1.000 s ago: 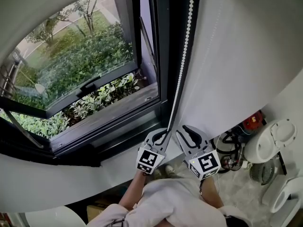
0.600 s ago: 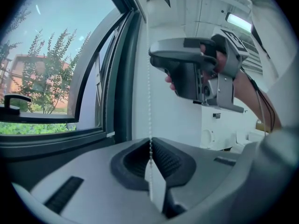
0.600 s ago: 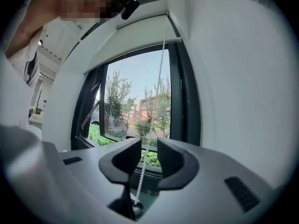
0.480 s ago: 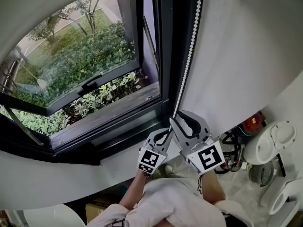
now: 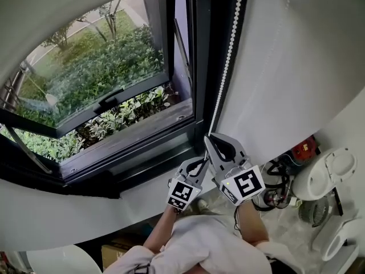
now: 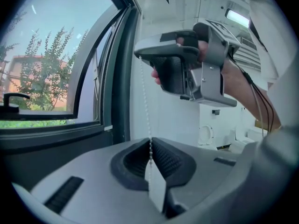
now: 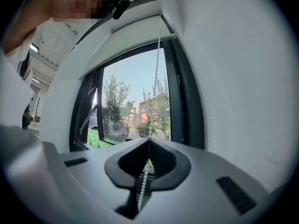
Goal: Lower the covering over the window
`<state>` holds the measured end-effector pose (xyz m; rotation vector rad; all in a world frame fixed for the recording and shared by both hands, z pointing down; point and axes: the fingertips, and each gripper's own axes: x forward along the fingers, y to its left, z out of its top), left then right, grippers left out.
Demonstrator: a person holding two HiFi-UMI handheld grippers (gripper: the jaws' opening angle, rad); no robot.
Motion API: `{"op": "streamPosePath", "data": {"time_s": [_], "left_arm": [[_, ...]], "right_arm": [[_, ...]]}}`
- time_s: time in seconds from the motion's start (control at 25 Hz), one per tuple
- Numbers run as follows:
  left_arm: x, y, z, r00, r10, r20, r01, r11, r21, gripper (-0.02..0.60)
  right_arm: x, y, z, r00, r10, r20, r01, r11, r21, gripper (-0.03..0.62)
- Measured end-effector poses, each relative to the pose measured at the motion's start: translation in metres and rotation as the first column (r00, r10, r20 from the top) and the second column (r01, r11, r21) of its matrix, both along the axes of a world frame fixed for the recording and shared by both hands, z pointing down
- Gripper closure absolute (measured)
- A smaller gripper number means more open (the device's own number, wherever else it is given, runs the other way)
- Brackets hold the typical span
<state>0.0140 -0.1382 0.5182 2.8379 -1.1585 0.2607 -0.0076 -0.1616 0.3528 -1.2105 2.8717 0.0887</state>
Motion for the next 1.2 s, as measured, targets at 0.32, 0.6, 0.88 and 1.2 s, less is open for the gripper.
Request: {"op": "streamPosePath", "data": {"time_s": [0.32, 0.6, 0.88, 1.2], "left_arm": [[0.000, 0.007, 0.038, 1.000, -0.011, 0.022, 0.013, 0.998, -0.066, 0.560], [0.000, 0.010, 0.064, 0.999, -0.007, 0.049, 0.012, 0.994, -0.110, 0.560], [0.002, 0.016, 0.092, 0.998, -0.001, 0.060, 0.010, 0.988, -0.153, 0.560], [-0.001, 0.015, 0.125, 0.998, -0.003, 0.066, 0.015, 0.983, -0.186, 0.560]], "right_arm": [[-0.002, -0.002, 0.039, 1.000, -0.020, -0.012, 0.019, 0.997, -0.080, 0.599], [-0.001, -0.001, 0.067, 1.000, -0.006, -0.030, 0.002, 0.991, -0.135, 0.599], [-0.001, 0.000, 0.095, 0.999, -0.002, -0.052, -0.007, 0.983, -0.184, 0.599], [-0.005, 0.002, 0.122, 0.996, -0.009, -0.085, -0.010, 0.974, -0.226, 0.599]]}}
